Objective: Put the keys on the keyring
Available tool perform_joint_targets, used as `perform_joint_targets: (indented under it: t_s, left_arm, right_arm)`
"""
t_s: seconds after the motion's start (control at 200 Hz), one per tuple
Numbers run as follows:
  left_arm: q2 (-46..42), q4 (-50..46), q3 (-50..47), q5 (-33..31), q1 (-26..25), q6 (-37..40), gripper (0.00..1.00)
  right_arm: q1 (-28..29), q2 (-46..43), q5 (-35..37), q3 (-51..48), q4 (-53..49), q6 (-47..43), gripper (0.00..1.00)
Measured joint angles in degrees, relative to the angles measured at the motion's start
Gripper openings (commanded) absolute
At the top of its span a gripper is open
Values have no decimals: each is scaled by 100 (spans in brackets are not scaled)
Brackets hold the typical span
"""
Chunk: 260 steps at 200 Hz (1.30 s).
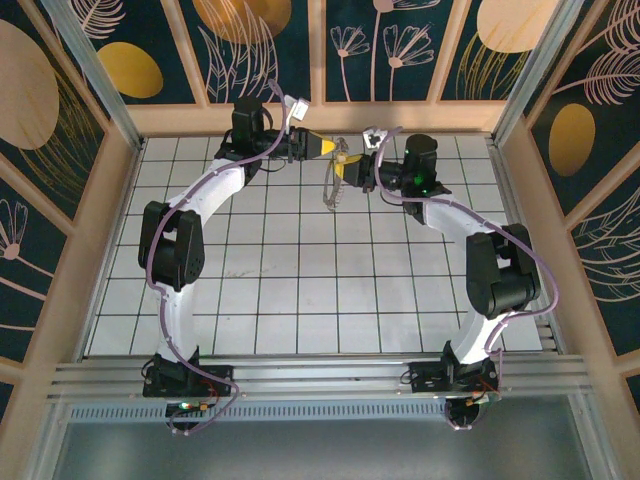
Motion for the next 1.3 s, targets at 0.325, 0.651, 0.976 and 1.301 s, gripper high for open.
perform_joint_targets:
  t_s: [0.325,0.651,0.976,1.301]
  left_arm:
    - [0,-15,15,-17,0,11,0]
    - [0,35,15,-116,-7,-57,0]
    - [0,138,15,-153,-63,-234,0]
    - [0,387,2,-197,-61,-468,0]
  right_arm:
    - [-4,0,-66,-63,173,94,0]
    - [2,0,-153,-138,389,295,0]
    - [7,9,-144,-354,739,455,0]
    - [155,286,-144,-212,979,601,0]
